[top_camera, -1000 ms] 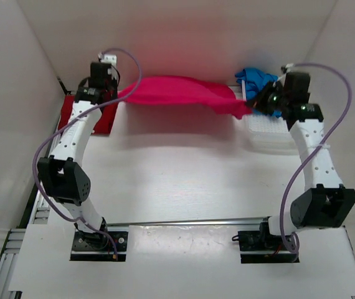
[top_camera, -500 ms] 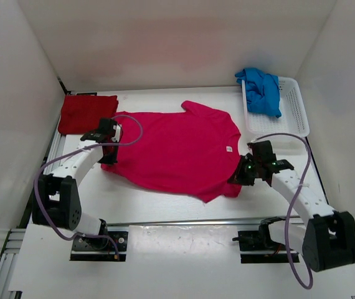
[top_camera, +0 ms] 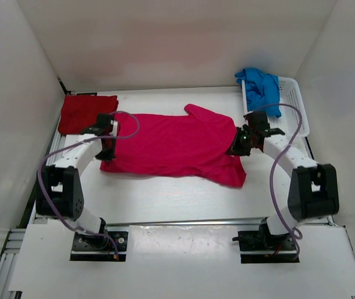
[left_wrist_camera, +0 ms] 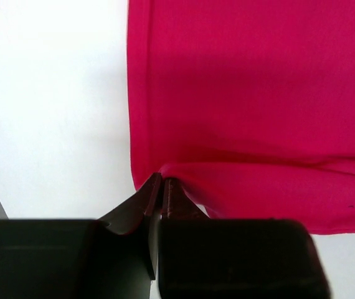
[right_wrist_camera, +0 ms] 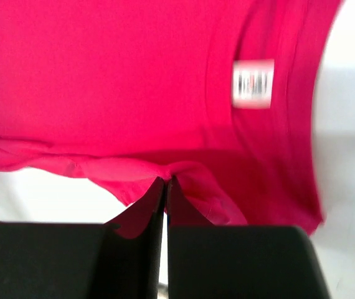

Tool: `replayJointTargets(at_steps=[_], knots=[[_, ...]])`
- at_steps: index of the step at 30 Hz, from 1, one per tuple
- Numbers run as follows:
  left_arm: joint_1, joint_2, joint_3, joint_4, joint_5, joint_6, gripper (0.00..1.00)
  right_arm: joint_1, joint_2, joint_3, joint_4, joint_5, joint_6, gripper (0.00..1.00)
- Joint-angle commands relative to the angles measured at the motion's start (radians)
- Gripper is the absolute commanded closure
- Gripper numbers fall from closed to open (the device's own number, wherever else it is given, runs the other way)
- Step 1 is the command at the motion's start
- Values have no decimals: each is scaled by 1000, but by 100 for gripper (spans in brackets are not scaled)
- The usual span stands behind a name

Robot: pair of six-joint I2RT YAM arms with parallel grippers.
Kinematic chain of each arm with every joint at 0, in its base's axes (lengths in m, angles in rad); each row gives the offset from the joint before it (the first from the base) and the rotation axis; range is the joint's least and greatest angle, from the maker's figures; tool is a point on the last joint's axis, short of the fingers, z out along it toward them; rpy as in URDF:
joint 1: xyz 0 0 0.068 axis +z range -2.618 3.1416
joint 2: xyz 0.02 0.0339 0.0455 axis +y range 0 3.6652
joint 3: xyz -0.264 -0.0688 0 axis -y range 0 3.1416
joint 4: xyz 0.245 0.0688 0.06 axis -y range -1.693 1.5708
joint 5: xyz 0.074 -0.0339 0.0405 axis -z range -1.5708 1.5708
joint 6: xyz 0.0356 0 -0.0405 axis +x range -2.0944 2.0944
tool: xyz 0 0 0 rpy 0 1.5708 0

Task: Fold and stack the t-shirts
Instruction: Grap the side of the flattened tshirt closest away from the robot with both arms, then fold the flattened tshirt in 1/3 of the way

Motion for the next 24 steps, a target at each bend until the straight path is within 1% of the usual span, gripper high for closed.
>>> replayJointTargets(at_steps=[1, 2, 3, 5, 8, 12, 13, 15, 21, 24], knots=[[7, 73, 122, 36, 14, -1, 85, -22, 103, 98, -3, 14, -62, 100], [16, 120, 168, 36, 14, -1, 85, -23, 124, 136, -3, 14, -62, 100], [16, 143, 189, 36, 5, -1, 85, -23, 162, 153, -17, 14, -72, 100], [16, 200, 226, 36, 5, -1, 85, -23, 189, 187, -32, 28, -82, 100], [25, 252, 274, 36, -15, -1, 85, -32, 207, 196, -43, 52, -82, 100], [46, 292, 295, 36, -24, -1, 85, -72, 207, 196, -43, 52, -82, 100], [46, 292, 308, 36, -24, -1, 83, -84, 207, 196, -52, 61, -91, 100], [56, 320, 321, 36, -24, -1, 81, -84, 207, 207, -52, 61, -100, 100], [74, 377, 375, 36, -43, -1, 79, -93, 282, 278, -92, 61, -120, 100], [74, 391, 386, 36, -63, -1, 75, -93, 304, 298, -101, 71, -120, 100]])
